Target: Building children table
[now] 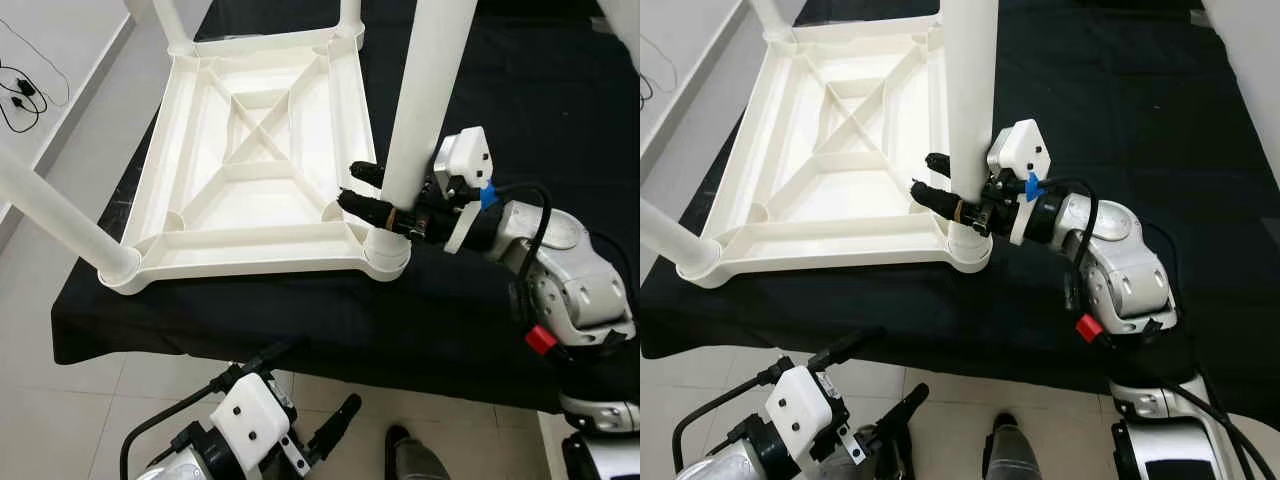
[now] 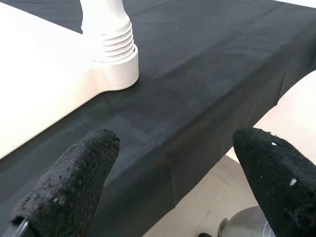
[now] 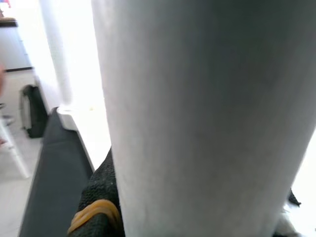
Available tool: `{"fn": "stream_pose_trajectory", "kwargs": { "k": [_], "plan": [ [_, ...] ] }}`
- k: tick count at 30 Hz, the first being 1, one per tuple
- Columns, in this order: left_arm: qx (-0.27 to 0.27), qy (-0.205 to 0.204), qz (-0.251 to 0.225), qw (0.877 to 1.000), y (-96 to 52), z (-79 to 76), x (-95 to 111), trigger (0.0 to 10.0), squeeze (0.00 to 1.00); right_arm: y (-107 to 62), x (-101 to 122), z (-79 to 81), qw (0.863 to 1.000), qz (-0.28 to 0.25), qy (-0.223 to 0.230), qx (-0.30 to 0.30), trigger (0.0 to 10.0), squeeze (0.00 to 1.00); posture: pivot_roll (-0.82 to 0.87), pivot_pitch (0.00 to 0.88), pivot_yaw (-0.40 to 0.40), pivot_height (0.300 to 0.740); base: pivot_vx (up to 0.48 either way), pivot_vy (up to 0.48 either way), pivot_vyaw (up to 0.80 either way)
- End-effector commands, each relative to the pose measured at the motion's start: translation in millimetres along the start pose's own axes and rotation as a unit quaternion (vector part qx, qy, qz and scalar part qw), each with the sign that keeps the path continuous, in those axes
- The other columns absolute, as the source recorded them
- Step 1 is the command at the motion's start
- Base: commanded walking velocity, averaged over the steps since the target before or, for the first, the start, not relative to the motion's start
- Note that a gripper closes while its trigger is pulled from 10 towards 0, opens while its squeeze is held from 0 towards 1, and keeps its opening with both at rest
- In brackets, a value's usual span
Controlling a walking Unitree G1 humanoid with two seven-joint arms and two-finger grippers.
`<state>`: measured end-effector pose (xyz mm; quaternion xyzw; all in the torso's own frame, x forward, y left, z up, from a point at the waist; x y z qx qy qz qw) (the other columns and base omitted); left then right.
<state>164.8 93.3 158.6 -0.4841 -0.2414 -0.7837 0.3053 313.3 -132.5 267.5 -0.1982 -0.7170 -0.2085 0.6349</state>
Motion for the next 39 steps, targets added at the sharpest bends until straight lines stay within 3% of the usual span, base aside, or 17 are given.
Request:
{"fn": "stream_pose_trajectory", "kwargs": {
  "k": [1, 14, 17, 22, 30, 39],
  "plan": [
    [-0.002, -0.005, 0.009, 1.0, -2.0, -1.9, -4, 10.0, 0.0, -3.0, -49, -2.2, 0.992, 0.097, 0.07, -0.046, 10.0, 0.0, 0.03, 0.36, 0.081, 0.74, 0.0, 0.0, 0.0],
    [0.0, -0.002, 0.008, 1.0, -0.4, 0.7, -6, 10.0, 0.0, 2.7, -66, 9.4, 0.971, 0.113, 0.058, -0.202, 10.0, 0.0, 0.02, 0.357, 0.076, 0.74, 0.0, 0.0, 0.0],
    [0.001, -0.001, 0.007, 1.0, 0.6, 1.6, -7, 10.0, 0.0, 3.0, -80, 30.7, 0.95, 0.11, 0.05, -0.288, 10.0, 0.0, 0.01, 0.355, 0.074, 0.74, 0.0, 0.0, 0.0],
    [0.001, 0.0, 0.005, 1.0, 2.1, 2.1, -7, 10.0, 0.0, 3.2, -89, 46.4, 0.935, 0.121, 0.059, -0.327, 10.0, 0.0, 0.01, 0.351, 0.075, 0.74, 0.0, 0.0, 0.0],
    [0.001, 0.003, 0.004, 1.0, 3.8, 2.6, -8, 10.0, 0.0, 11.1, -89, 49.3, 0.922, 0.114, 0.063, -0.365, 10.0, 0.0, 0.01, 0.342, 0.076, 0.74, 0.0, 0.0, 0.0],
    [0.004, 0.005, 0.004, 1.0, 4.5, 4.6, -9, 10.0, 0.0, 14.1, -85, 50.6, 0.921, 0.098, 0.069, -0.371, 10.0, 0.0, 0.01, 0.339, 0.074, 0.74, 0.0, 0.0, 0.0]
  ]
}}
Point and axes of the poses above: a point about 5 cm out from each wrist's last joint towards the gripper, its own y axis pointing out of the wrist towards the gripper, its own x axis along the axis of the wrist's last joint, z = x × y, the point moved 1 cm from there along y, pointing out of the wrist towards the gripper, and after that the axes turned 11 degrees about y, right-handed, at the moved point
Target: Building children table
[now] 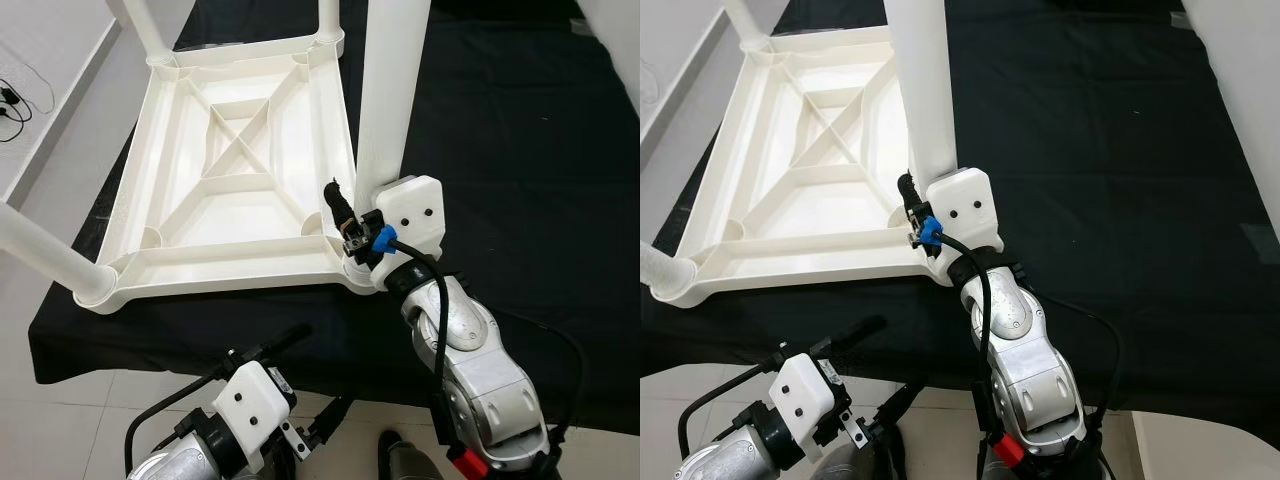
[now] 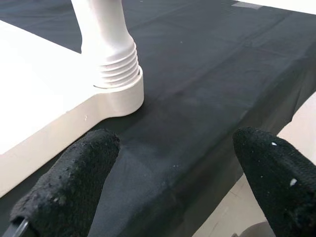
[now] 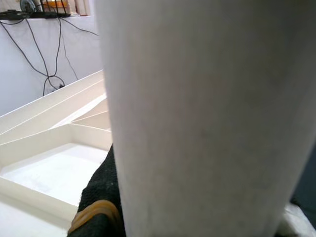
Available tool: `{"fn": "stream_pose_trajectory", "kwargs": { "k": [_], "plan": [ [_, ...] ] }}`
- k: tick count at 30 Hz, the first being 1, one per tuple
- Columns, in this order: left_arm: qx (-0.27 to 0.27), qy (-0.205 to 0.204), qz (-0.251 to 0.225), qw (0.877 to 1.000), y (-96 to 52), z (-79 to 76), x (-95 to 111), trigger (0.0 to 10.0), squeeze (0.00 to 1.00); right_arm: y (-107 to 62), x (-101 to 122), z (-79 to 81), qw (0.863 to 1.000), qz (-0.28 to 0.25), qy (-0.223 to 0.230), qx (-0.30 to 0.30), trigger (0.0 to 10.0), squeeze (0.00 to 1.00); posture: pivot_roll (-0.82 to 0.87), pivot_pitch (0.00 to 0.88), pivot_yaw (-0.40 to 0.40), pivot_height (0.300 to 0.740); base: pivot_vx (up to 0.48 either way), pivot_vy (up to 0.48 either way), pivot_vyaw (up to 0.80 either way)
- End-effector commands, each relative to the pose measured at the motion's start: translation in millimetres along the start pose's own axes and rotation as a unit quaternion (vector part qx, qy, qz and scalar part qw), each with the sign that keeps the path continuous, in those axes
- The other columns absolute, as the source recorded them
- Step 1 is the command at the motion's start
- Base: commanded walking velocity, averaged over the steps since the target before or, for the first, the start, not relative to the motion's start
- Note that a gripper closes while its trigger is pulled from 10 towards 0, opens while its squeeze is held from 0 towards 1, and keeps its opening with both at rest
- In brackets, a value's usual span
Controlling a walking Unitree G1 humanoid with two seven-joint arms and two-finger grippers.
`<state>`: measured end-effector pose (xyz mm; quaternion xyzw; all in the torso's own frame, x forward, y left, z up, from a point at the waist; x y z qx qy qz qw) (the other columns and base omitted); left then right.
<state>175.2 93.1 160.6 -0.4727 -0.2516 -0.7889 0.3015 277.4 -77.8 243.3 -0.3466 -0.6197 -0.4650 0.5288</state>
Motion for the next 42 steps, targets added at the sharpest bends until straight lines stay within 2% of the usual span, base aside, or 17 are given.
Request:
{"fn": "stream_pose_trajectory", "kwargs": {
  "k": [1, 6, 7, 15, 16, 18, 20, 21, 23, 24, 32, 33, 36, 39, 40, 42],
  "plan": [
    [-0.005, -0.002, 0.016, 1.0, -3.3, -2.4, -7, 10.0, 0.0, -8.1, -64, -18.5, 0.985, 0.164, 0.01, -0.06, 10.0, 0.0, 0.01, 0.339, 0.074, 0.74, 0.0, 0.0, 0.0],
    [-0.004, -0.001, 0.016, 1.0, -2.9, -2.0, -8, 10.0, 0.0, -5.6, -59, -18.1, 0.987, 0.154, 0.016, -0.052, 10.0, 0.0, 0.01, 0.338, 0.075, 0.74, 0.0, 0.0, 0.0],
    [-0.004, -0.001, 0.016, 1.0, -2.8, -2.0, -8, 10.0, 0.0, -4.7, -56, -18.8, 0.988, 0.148, 0.021, -0.05, 10.0, 1.0, 0.01, 0.338, 0.075, 0.74, 0.0, 0.0, 0.0],
    [-0.005, -0.001, 0.016, 1.0, -2.8, -2.8, -9, 10.0, 0.0, -0.2, -43, -16.3, 0.992, 0.118, 0.045, -0.019, 10.0, 0.98, 0.01, 0.336, 0.076, 0.74, 0.0, 0.0, 0.0],
    [-0.005, -0.001, 0.016, 1.0, -2.9, -3.2, -9, 10.0, 0.0, 2.5, -33, -14.7, 0.993, 0.097, 0.063, 0.013, 10.0, 0.0, 0.01, 0.333, 0.074, 0.74, 0.0, 0.0, 0.0],
    [-0.006, -0.002, 0.016, 1.0, -2.9, -3.8, -9, 10.0, 0.0, 6.9, -18, -19.2, 0.994, 0.067, 0.065, 0.062, 10.0, 0.0, 0.0, 0.33, 0.07, 0.74, 0.0, 0.0, 0.0],
    [-0.006, -0.002, 0.016, 1.0, -2.9, -4.0, -10, 10.0, 0.0, 8.2, -14, -22.6, 0.994, 0.06, 0.06, 0.07, 10.0, 0.0, 0.0, 0.33, 0.07, 0.74, 0.0, 0.0, 0.0],
    [-0.005, -0.002, 0.016, 1.0, -2.6, -4.6, -10, 10.0, 0.0, 14.0, -10, -37.1, 0.996, 0.058, 0.038, 0.063, 8.4, 0.0, 0.01, 0.327, 0.064, 0.74, 0.0, 0.0, 0.0],
    [-0.005, -0.002, 0.015, 1.0, -2.5, -4.7, -10, 10.0, 0.0, 16.4, -8, -41.8, 0.996, 0.058, 0.027, 0.062, 8.4, 0.0, 0.01, 0.327, 0.064, 0.74, 0.0, 0.0, 0.0],
    [-0.003, -0.002, 0.015, 1.0, -2.2, -5.2, -10, 10.0, 0.0, 20.0, -5, -49.0, 0.997, 0.056, 0.015, 0.056, 0.0, 0.0, 0.01, 0.327, 0.057, 0.74, 0.0, 0.0, 0.0],
    [-0.001, 0.0, 0.018, 1.0, -2.1, -5.1, -10, 10.0, 0.0, 27.0, -1, -52.7, 0.997, 0.049, -0.001, 0.059, 0.2, 0.0, 0.02, 0.318, 0.048, 0.74, 0.0, 0.0, 0.0],
    [0.002, -0.006, 0.024, 1.0, -2.1, -4.0, -11, 10.0, 0.0, 28.1, 0, -53.7, 0.997, 0.046, 0.001, 0.055, 10.0, 0.0, 0.01, 0.317, 0.05, 0.74, 0.0, 0.0, 0.0],
    [0.007, -0.014, 0.029, 0.999, -0.2, -0.7, -12, 10.0, 0.0, 30.2, 2, -53.6, 0.998, 0.041, 0.004, 0.057, 10.0, 0.0, 0.01, 0.323, 0.048, 0.74, 0.0, 0.0, 0.0],
    [0.016, -0.051, 0.055, 0.997, 4.0, 4.5, -18, 10.0, 0.0, 30.4, 3, -44.9, 0.996, 0.031, 0.023, 0.084, 10.0, 0.0, 0.01, 0.321, 0.045, 0.74, 0.0, 0.0, 0.0],
    [0.016, -0.051, 0.055, 0.997, 4.0, 4.5, -18, 10.0, 0.0, 30.4, 3, -44.9, 0.996, 0.031, 0.023, 0.084, 10.0, 0.0, 0.01, 0.321, 0.045, 0.74, 0.0, 0.0, 0.0],
    [0.088, -0.088, 0.069, 0.99, 11.8, 27.1, -23, 10.0, 0.0, 29.6, 4, -37.0, 0.994, 0.024, 0.039, 0.101, 10.0, 0.0, 0.01, 0.313, 0.045, 0.74, 0.0, 0.0, 0.0]
  ]
}}
Point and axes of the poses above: a point about 5 cm out from each wrist's last joint towards the gripper, its own y axis pointing out of the wrist towards the gripper, its own x axis along the axis of the wrist's last joint, z = x × y, the point moved 1 cm from there along y, pointing out of the wrist towards the gripper, and after that the axes turned 11 degrees about y, right-handed, at the moved point
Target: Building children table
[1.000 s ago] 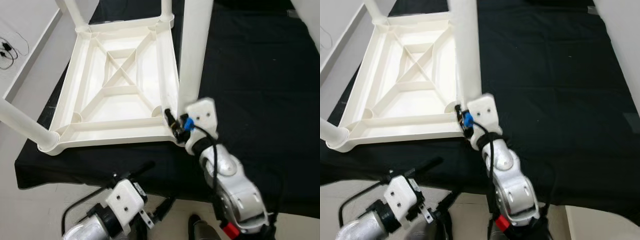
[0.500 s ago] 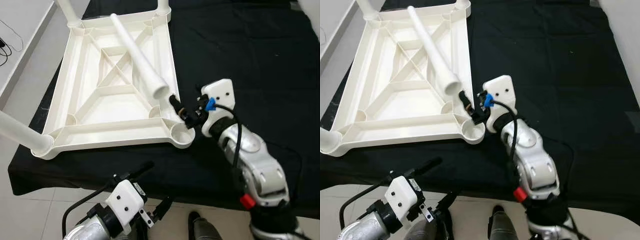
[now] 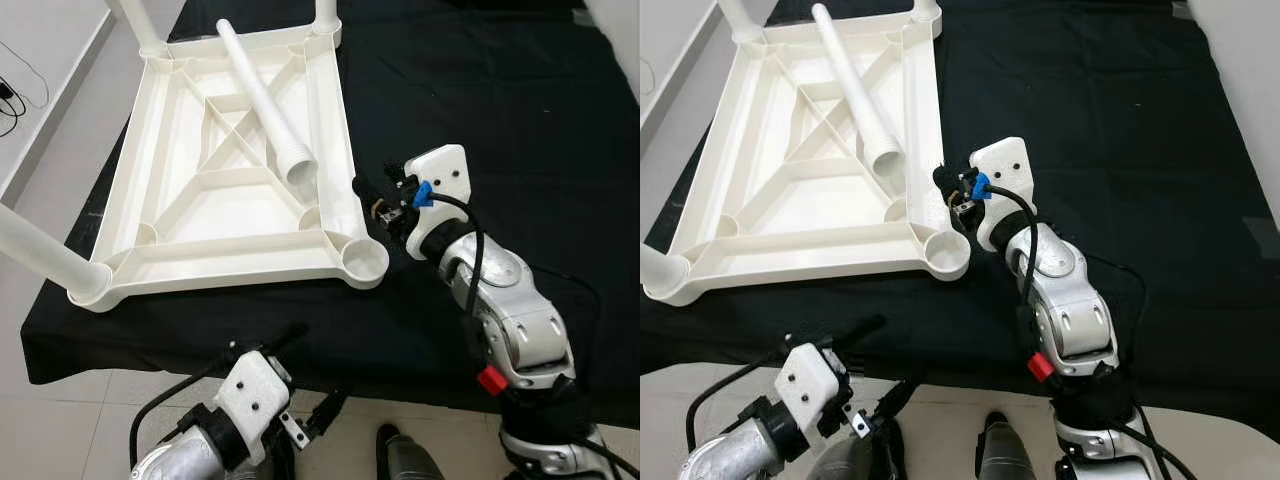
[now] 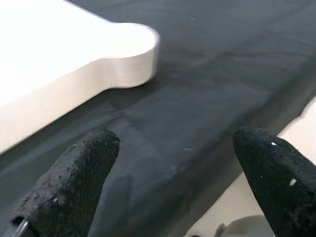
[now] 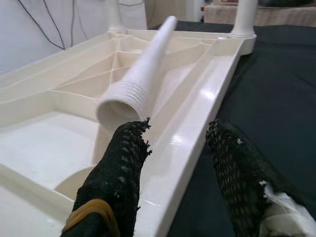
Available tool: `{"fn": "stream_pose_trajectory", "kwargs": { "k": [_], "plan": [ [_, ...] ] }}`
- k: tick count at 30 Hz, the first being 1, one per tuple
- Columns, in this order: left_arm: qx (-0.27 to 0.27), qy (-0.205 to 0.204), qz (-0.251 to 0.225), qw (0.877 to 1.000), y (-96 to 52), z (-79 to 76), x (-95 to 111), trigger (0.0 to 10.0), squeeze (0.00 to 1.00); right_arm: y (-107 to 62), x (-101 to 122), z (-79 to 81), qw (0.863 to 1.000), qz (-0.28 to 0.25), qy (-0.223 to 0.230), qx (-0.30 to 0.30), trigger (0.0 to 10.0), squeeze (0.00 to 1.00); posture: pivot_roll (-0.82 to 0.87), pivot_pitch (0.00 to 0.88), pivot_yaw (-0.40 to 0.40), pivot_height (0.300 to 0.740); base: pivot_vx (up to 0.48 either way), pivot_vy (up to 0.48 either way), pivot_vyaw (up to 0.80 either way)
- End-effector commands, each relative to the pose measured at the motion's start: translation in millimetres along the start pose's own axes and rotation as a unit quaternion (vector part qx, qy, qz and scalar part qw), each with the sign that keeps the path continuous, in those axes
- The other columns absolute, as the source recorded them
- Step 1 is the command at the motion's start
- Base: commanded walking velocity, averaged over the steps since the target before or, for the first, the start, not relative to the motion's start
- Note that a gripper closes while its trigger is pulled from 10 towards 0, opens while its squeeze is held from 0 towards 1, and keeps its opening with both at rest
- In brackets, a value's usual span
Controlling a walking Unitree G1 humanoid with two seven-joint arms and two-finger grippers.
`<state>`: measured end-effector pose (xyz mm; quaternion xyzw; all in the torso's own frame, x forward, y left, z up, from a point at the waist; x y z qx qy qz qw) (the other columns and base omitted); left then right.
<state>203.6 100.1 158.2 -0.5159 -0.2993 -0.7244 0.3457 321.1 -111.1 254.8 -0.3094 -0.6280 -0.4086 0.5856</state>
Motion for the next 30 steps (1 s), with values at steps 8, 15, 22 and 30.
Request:
{"fn": "stream_pose_trajectory", "kwargs": {
  "k": [8, 15, 22, 30],
  "plan": [
    [0.147, -0.026, -0.01, 0.989, 20.0, 51.8, 10, 10.0, 0.0, -0.8, -5, 13.7, 0.999, -0.008, 0.018, 0.028, 10.0, 0.0, 0.0, 0.289, 0.043, 0.74, 0.0, 0.0, 0.4],
    [0.152, -0.018, -0.047, 0.987, 30.2, 57.6, 30, 10.0, 0.0, 4.5, -4, 6.0, 0.999, -0.027, 0.026, 0.004, 10.0, 0.0, 0.01, 0.241, 0.038, 0.74, 0.07, 0.0, 0.43],
    [0.154, -0.028, -0.053, 0.986, 39.1, 57.5, 35, 10.0, 0.0, 12.1, -8, 6.1, 1.0, -0.016, 0.016, 0.002, 10.0, 0.0, 0.0, 0.212, 0.036, 0.74, 0.245, 0.0, 0.23],
    [0.146, -0.038, -0.052, 0.987, 44.7, 51.2, 33, 10.0, 0.0, 14.5, -6, 0.0, 0.999, -0.026, 0.017, -0.019, 10.0, 0.0, 0.0, 0.197, 0.035, 0.74, 0.261, 0.0, 0.3]
  ]
}}
Point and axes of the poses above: a point about 5 cm out from each wrist's last joint towards the gripper, its own y axis pointing out of the wrist towards the gripper, its own x axis along the axis of the wrist's last joint, z = x × y, the point moved 1 cm from there along y, pointing out of the wrist towards the gripper, and after that the axes turned 11 degrees about y, right-handed, at the moved point
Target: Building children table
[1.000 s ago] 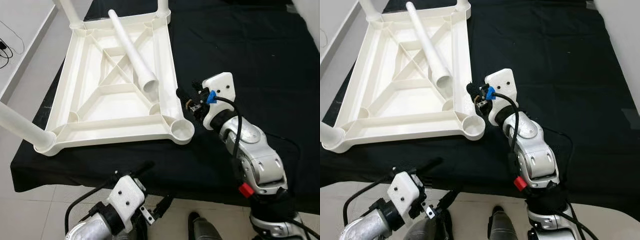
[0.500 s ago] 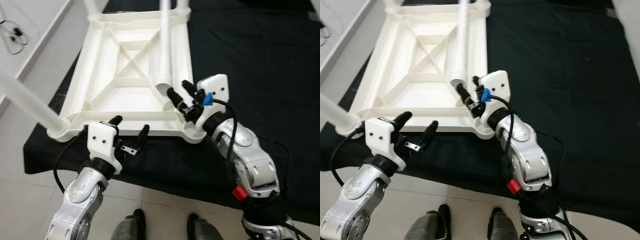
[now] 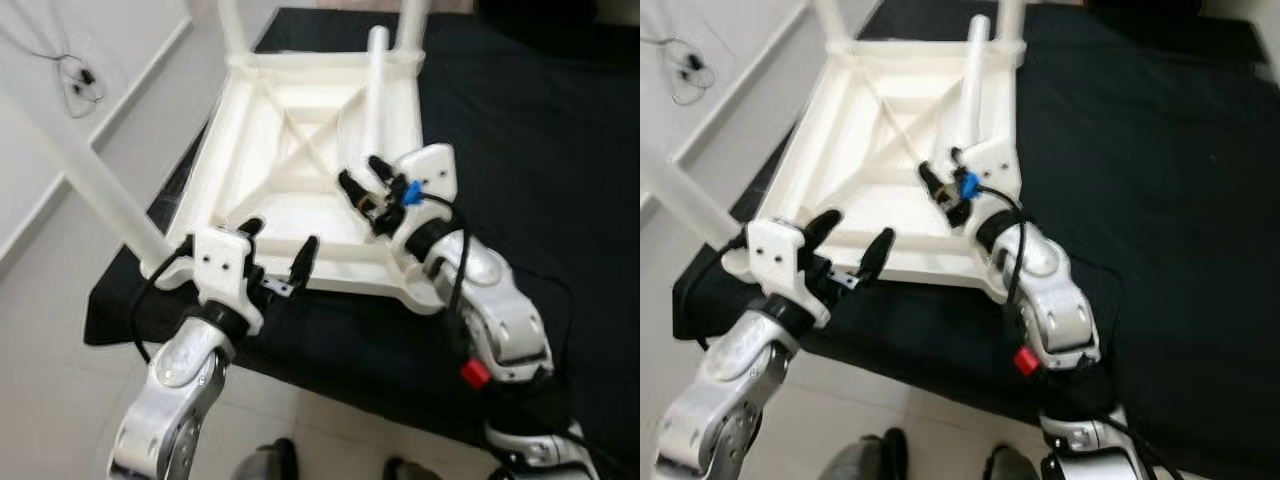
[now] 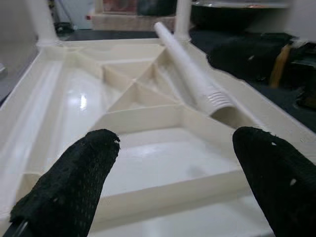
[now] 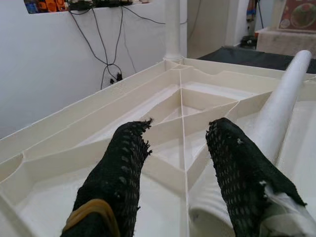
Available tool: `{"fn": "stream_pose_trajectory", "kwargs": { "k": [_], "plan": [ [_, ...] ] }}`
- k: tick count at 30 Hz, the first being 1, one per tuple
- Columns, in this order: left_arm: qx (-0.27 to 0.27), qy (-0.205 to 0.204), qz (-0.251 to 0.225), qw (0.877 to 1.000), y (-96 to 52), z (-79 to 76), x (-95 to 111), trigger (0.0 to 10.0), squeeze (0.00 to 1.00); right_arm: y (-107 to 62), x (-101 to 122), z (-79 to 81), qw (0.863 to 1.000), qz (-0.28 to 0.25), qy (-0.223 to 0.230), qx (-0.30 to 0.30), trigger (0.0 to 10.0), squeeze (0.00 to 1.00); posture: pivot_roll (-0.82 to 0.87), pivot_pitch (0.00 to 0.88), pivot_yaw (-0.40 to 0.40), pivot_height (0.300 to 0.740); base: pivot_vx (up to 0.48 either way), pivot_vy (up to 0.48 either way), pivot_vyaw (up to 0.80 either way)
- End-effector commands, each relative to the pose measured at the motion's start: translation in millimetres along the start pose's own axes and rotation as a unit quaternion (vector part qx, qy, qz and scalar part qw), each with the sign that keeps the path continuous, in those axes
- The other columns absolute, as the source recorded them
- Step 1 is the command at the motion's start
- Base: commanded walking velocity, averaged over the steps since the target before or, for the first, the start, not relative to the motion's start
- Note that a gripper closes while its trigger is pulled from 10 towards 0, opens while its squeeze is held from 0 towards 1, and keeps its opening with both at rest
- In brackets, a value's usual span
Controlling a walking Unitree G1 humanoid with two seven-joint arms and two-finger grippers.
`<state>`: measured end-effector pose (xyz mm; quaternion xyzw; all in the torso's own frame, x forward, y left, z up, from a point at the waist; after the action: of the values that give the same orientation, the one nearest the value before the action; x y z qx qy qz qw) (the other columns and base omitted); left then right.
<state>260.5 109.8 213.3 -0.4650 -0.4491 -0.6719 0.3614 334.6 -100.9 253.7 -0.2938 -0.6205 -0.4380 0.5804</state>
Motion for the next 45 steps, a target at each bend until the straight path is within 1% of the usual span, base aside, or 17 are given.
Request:
{"fn": "stream_pose_trajectory", "kwargs": {
  "k": [1, 9, 11, 14, 17, 20, 21, 24, 29, 30, 35, 36, 38, 39, 41, 44, 45],
  "plan": [
    [-0.007, 0.002, 0.013, 1.0, -0.2, -4.4, -7, 10.0, 0.0, -0.9, -3, -4.5, 1.0, 0.0, -0.006, -0.008, 10.0, 0.0, 0.0, 0.182, 0.034, 0.74, 0.27, 0.0, 0.0],
    [-0.016, 0.001, 0.016, 1.0, 2.4, -8.4, -11, 10.0, 0.0, 2.7, -3, -5.6, 1.0, 0.003, -0.025, -0.012, 10.0, 0.0, -0.01, 0.162, 0.036, 0.74, 0.274, 0.0, 0.0],
    [-0.032, 0.002, 0.03, 0.999, 0.8, -14.2, -20, 10.0, 0.0, 6.5, -5, -3.9, 0.999, 0.015, -0.041, -0.014, 10.0, 0.0, -0.01, 0.149, 0.038, 0.74, 0.268, 0.0, 0.0],
    [-0.036, 0.002, 0.033, 0.999, 0.3, -15.5, -22, 10.0, 0.0, 7.4, -5, -3.7, 0.999, 0.017, -0.043, -0.014, 10.0, 0.0, -0.01, 0.149, 0.038, 0.74, 0.089, 0.0, 0.0],
    [-0.078, 0.003, 0.066, 0.995, -11.6, -29.2, -37, 10.0, 0.0, 13.1, -12, -1.9, 0.996, 0.066, -0.057, -0.022, 10.0, 0.0, -0.01, 0.141, 0.038, 0.74, 0.0, 0.0, 0.0],
    [-0.086, 0.004, 0.076, 0.993, -16.1, -32.4, -41, 10.0, 0.0, 15.1, -13, -1.6, 0.994, 0.081, -0.067, -0.027, 10.0, 0.0, -0.01, 0.139, 0.04, 0.74, 0.0, 0.0, 0.0],
    [-0.084, 0.004, 0.086, 0.993, -21.8, -33.6, -46, 10.0, 0.0, 17.7, -14, -0.4, 0.993, 0.094, -0.068, -0.03, 10.0, 0.0, -0.01, 0.139, 0.039, 0.74, 0.0, 0.0, 0.0],
    [-0.07, 0.013, 0.105, 0.992, -31.7, -31.5, -54, 10.0, 0.0, 24.5, -16, 4.8, 0.99, 0.123, -0.055, -0.028, 10.0, 0.0, 0.0, 0.143, 0.04, 0.74, 0.0, 0.0, 0.0],
    [-0.045, 0.027, 0.114, 0.992, -34.1, -24.2, -58, 10.0, 0.0, 32.0, -23, 16.8, 0.989, 0.139, -0.054, 0.005, 10.0, 0.0, 0.0, 0.149, 0.039, 0.74, 0.0, 0.0, 0.0],
    [-0.036, 0.034, 0.115, 0.992, -34.1, -20.8, -59, 10.0, 0.0, 36.9, -28, 19.9, 0.987, 0.15, -0.06, 0.002, 10.0, 1.0, 0.01, 0.153, 0.036, 0.74, 0.0, 0.0, 0.0],
    [-0.03, 0.046, 0.114, 0.992, -33.6, -17.4, -59, 10.0, 0.0, 44.6, -34, 21.9, 0.984, 0.165, -0.066, -0.013, 10.0, 1.0, 0.01, 0.156, 0.035, 0.74, 0.0, 0.0, 0.0],
    [-0.032, 0.052, 0.116, 0.991, -34.3, -17.1, -60, 10.0, 0.0, 48.6, -35, 20.4, 0.982, 0.178, -0.051, -0.038, 10.0, 1.0, 0.01, 0.16, 0.035, 0.74, 0.0, 0.0, 0.0],
    [-0.037, 0.052, 0.117, 0.991, -35.9, -19.1, -61, 10.0, 0.0, 55.2, -35, 18.2, 0.977, 0.199, -0.042, -0.068, 10.0, 1.0, 0.02, 0.172, 0.034, 0.74, 0.0, 0.0, 0.0],
    [-0.037, 0.052, 0.117, 0.991, -35.9, -19.1, -61, 10.0, 0.0, 55.2, -35, 18.2, 0.977, 0.199, -0.042, -0.068, 10.0, 1.0, 0.02, 0.172, 0.034, 0.74, 0.0, 0.0, 0.0],
    [-0.045, 0.054, 0.114, 0.991, -36.2, -22.0, -62, 10.0, 0.0, 60.1, -35, 11.7, 0.97, 0.217, -0.05, -0.097, 10.0, 1.0, 0.02, 0.178, 0.033, 0.74, 0.0, 0.0, 0.0],
    [-0.05, 0.058, 0.112, 0.991, -36.2, -23.8, -61, 10.0, 0.0, 61.4, -35, 7.5, 0.968, 0.221, -0.049, -0.111, 10.0, 1.0, 0.02, 0.181, 0.032, 0.74, 0.0, 0.0, 0.0],
    [-0.056, 0.065, 0.109, 0.99, -36.4, -26.0, -61, 10.0, 0.0, 62.3, -34, 1.7, 0.964, 0.225, -0.048, -0.131, 10.0, 1.0, 0.02, 0.185, 0.031, 0.74, 0.0, 0.0, 0.0]
  ]
}}
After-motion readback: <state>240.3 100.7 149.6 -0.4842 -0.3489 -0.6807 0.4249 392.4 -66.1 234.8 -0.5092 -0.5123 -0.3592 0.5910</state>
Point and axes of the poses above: a point about 5 cm out from each wrist's last joint towards the gripper, its own y axis pointing out of the wrist towards the gripper, its own x axis along the axis of the wrist's last joint, z = x × y, the point moved 1 cm from there along y, pointing out of the wrist towards the gripper, and after that the axes turned 11 degrees about y, right-handed, at the moved point
